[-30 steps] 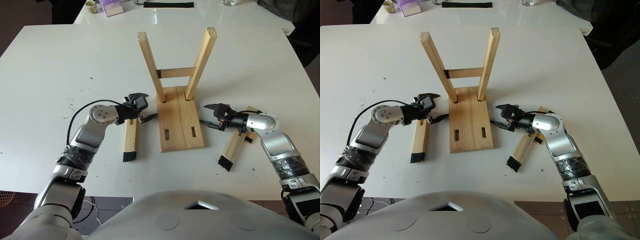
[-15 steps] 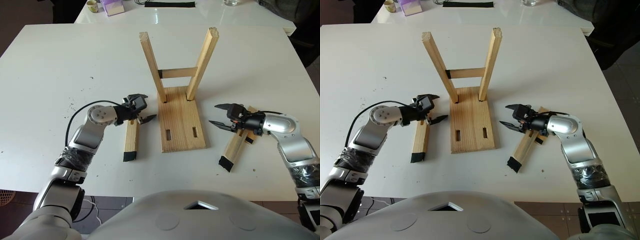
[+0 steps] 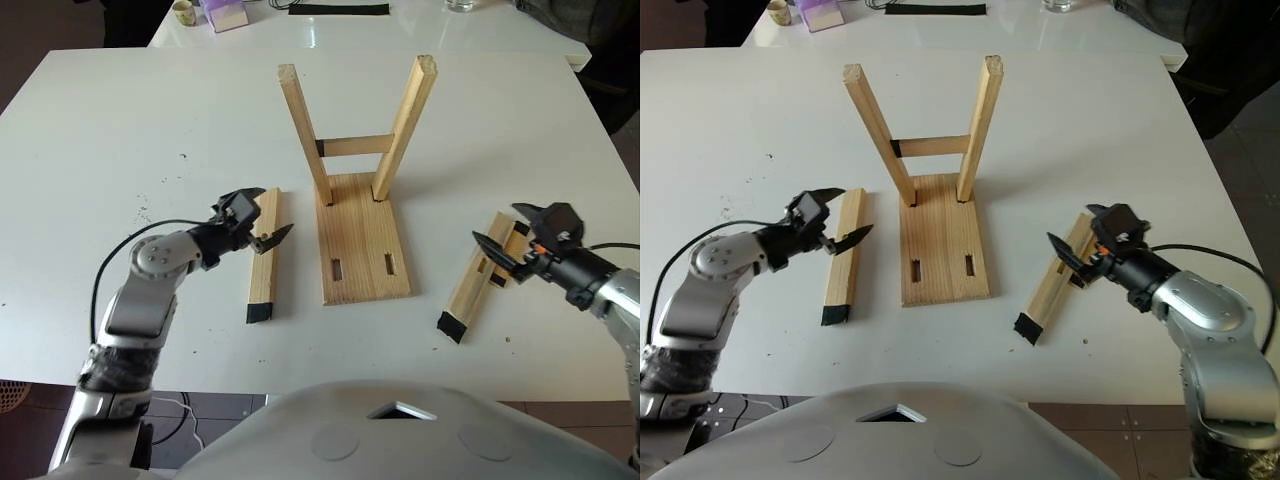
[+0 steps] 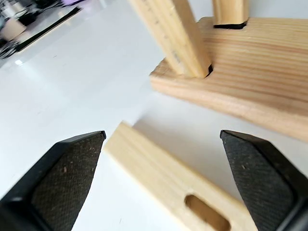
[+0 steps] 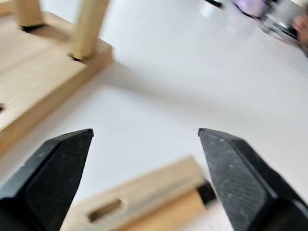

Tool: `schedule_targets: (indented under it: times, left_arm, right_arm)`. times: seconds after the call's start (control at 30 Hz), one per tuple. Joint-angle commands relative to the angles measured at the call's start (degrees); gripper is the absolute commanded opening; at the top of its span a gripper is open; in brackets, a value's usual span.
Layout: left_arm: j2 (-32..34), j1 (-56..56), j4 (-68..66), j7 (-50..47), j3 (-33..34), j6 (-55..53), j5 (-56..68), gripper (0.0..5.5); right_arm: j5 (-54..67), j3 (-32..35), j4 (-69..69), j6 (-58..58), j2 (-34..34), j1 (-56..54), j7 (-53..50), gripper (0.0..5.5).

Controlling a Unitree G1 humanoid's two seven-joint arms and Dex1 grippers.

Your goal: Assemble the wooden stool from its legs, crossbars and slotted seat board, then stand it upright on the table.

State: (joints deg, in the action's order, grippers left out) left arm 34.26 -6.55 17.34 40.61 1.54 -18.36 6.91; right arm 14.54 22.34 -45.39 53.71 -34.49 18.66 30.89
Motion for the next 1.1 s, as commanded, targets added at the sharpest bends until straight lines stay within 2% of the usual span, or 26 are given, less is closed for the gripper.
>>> schedule_targets:
  times: [0.03,0.13,0.33,0.63,1.1]
  left_arm:
    - [-0.9,-1.6,2.4,-2.7,0.3,-2.2,-0.1,4.44]
    - [-2.0,-3.1,3.9,-4.3,-1.4,-2.4,-1.2,4.44]
    - [-2.0,-4.1,2.7,-5.8,-2.7,-1.4,-2.6,4.44]
    - [-3.1,-4.6,3.3,-7.2,-4.2,-1.6,-2.9,4.44]
    - [-4.0,-2.0,2.3,-7.4,-6.7,-1.4,-3.0,4.44]
  right_arm:
    - [5.3,1.4,-8.7,20.3,9.8,-1.2,-5.6,4.07]
    - [5.5,0.8,-8.7,25.5,11.4,-3.6,-7.9,4.07]
    - [2.9,7.6,-0.3,23.2,10.8,-9.8,-11.9,4.07]
    - [-1.8,2.8,6.5,8.9,8.2,1.7,-11.7,4.07]
    - [-2.7,-2.6,9.3,2.3,13.7,2.2,-15.1,4.07]
